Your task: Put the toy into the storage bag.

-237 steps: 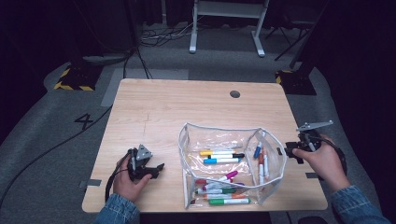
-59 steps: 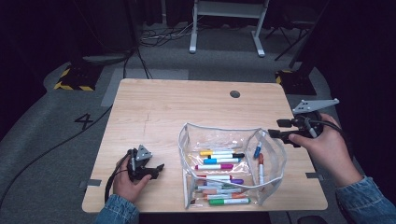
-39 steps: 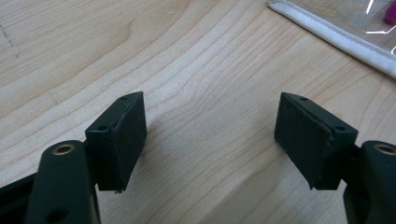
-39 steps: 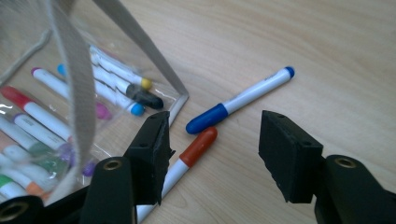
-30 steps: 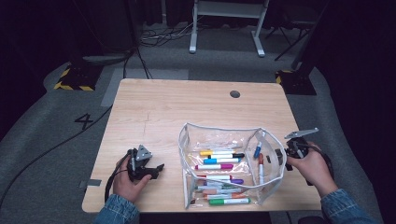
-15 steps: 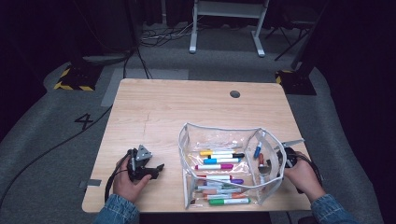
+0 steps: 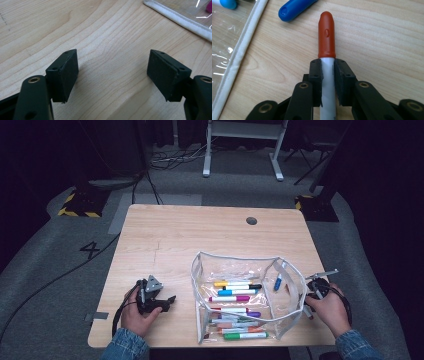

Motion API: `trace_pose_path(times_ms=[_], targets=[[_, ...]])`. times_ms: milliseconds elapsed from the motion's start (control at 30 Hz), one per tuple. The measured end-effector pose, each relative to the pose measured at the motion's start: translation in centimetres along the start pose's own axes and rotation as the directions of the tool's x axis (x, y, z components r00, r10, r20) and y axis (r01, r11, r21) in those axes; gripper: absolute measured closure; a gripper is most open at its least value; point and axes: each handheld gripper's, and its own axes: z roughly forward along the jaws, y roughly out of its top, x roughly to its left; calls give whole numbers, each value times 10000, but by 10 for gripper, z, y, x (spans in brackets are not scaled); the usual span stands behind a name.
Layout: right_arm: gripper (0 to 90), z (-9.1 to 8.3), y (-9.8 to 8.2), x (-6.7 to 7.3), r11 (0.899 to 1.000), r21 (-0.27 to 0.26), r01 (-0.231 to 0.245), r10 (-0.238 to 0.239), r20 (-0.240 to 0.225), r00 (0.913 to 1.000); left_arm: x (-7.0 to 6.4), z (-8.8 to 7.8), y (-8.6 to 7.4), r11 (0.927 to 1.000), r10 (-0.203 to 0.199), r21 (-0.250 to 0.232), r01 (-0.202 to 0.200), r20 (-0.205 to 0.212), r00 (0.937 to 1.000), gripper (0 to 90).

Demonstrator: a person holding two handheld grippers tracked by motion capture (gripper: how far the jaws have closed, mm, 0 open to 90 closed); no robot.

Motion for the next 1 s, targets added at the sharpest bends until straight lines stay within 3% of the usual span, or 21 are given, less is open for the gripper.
trace_pose_path(times_ms=[333, 667, 767, 1000], targets=[[772, -29, 9, 5, 9988, -470, 157, -169, -257, 9995, 0, 0, 0, 10000, -8, 6, 8, 9, 10000, 257], [772, -87, 32, 19, 9882, -1397, 624, -706, -542, 9960, 0, 0, 0, 10000, 1, 0, -1, 0, 10000, 257], [772, -101, 39, 21, 9851, -1635, 537, -691, -900, 9935, 0, 0, 0, 10000, -3, 0, 3, 1, 10000, 257], [772, -131, 55, 34, 9740, -2007, 1055, -1251, -877, 9883, 0, 0, 0, 10000, 0, 3, 0, 3, 10000, 257]])
